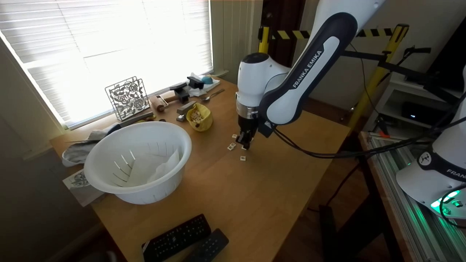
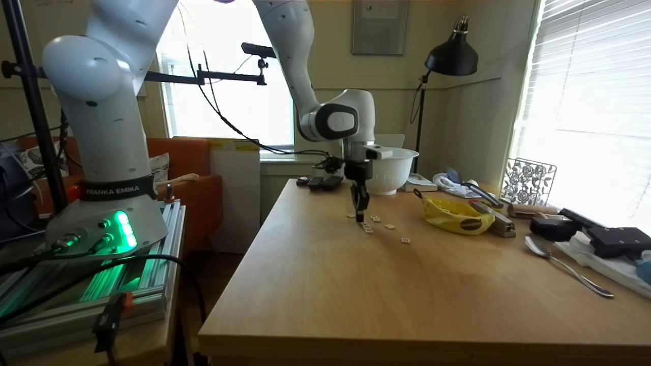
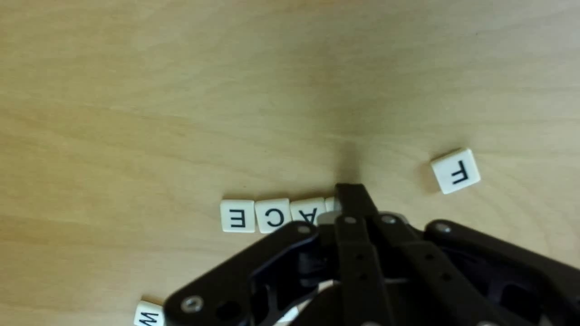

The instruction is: Slide two letters to the left

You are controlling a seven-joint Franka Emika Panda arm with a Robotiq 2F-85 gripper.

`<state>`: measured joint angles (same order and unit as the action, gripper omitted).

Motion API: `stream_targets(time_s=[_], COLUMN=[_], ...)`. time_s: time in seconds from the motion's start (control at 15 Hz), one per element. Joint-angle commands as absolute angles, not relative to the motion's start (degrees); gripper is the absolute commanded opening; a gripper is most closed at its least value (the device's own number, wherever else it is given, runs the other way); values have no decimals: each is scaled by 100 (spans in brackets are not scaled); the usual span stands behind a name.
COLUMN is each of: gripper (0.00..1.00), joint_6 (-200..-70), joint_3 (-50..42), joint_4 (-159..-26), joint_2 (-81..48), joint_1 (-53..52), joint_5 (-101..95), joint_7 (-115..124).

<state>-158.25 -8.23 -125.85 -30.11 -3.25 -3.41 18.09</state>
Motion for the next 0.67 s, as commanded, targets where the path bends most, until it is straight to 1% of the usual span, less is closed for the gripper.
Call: stream_targets(time_s=[0.0,0.6], gripper=[0,0], joint_6=[-15929,-15886], joint_3=[-749,-440], joint_4=[-12603,-12749], joint_2=[-3111,-3075], joint_1=[-295,-335], joint_5=[-148,-88], joint_7=[1744,1646])
